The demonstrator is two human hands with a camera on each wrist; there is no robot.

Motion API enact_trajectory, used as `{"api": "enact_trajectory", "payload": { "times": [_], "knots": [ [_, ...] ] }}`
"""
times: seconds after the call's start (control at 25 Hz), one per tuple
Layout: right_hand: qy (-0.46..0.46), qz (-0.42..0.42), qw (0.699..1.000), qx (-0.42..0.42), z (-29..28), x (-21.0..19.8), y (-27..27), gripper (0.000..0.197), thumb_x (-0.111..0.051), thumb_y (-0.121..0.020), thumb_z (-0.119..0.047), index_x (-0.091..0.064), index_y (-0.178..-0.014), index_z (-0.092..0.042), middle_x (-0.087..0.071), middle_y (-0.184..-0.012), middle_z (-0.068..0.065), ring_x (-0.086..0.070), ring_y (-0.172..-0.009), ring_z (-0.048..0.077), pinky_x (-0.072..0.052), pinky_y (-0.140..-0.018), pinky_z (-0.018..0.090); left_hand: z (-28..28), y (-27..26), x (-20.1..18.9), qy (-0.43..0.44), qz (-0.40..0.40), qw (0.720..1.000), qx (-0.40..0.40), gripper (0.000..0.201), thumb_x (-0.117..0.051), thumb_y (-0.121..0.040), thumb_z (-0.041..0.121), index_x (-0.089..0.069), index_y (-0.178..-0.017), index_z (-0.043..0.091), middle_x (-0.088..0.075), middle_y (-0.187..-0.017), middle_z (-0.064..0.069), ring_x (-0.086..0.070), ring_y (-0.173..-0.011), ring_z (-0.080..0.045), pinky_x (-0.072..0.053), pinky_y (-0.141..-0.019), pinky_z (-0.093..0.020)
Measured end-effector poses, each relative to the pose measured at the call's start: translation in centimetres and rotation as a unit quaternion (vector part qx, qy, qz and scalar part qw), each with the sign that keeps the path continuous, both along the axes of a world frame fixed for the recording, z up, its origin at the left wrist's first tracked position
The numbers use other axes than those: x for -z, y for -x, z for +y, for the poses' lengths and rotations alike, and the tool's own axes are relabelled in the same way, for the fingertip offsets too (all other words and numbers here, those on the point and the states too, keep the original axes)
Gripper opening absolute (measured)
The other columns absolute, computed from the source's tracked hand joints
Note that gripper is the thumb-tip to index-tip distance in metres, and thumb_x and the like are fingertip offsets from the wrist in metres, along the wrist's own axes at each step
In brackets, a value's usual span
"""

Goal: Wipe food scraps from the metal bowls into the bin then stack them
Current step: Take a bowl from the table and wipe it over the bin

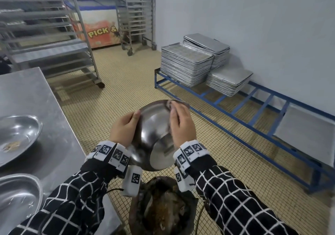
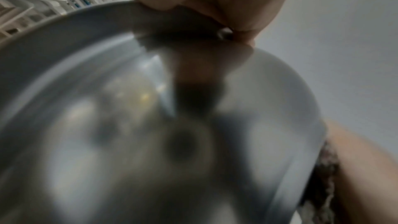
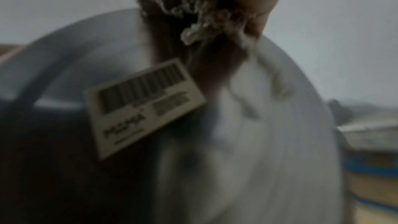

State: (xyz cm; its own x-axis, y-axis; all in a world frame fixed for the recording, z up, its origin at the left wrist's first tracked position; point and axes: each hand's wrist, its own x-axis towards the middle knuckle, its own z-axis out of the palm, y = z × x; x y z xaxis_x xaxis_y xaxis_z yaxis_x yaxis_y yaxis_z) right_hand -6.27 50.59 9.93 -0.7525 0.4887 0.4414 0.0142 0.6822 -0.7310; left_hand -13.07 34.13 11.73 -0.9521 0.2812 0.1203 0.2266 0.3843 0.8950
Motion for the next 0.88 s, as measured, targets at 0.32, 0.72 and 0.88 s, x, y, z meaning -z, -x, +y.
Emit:
{"api": "enact_trajectory", "payload": {
  "times": [0.32,0.72,0.88],
  "knots": [
    [-0.220,-0.034,0.974,-0.030,-3.3,2.0,-1.2,0.049,-0.024,-0.099,-0.038,-0.034,-0.145,-0.023,-0.035,-0.150,0.000,-0.029,-0.139,0.017,-0.024,-0.114,0.038,0.6,-0.6,0.3,0.038,0.017,0.999,-0.007,0.039,-0.045,-0.098,0.040,-0.068,-0.081,0.013,-0.067,-0.074,-0.008,-0.060,-0.067,-0.023,-0.044,-0.061,-0.033],
    [0.361,-0.096,0.927,0.041,3.1,2.5,-3.1,0.039,-0.028,-0.101,-0.043,-0.038,-0.137,-0.034,-0.049,-0.133,-0.001,-0.047,-0.123,0.026,-0.039,-0.098,0.037,-0.7,0.5,1.2,-0.087,-0.065,0.994,-0.001,0.033,-0.050,-0.095,0.041,-0.069,-0.079,0.019,-0.069,-0.067,-0.002,-0.065,-0.063,-0.019,-0.051,-0.062,-0.030],
    [0.344,-0.114,0.931,0.052,4.2,3.5,-4.0,0.028,-0.033,-0.098,-0.047,-0.049,-0.112,-0.029,-0.057,-0.099,-0.012,-0.054,-0.101,0.020,-0.042,-0.086,0.033,-1.2,0.3,3.1,-0.073,-0.092,0.993,0.014,0.025,-0.049,-0.096,0.040,-0.067,-0.088,0.025,-0.070,-0.079,0.000,-0.066,-0.073,-0.018,-0.052,-0.068,-0.028]
  ]
}}
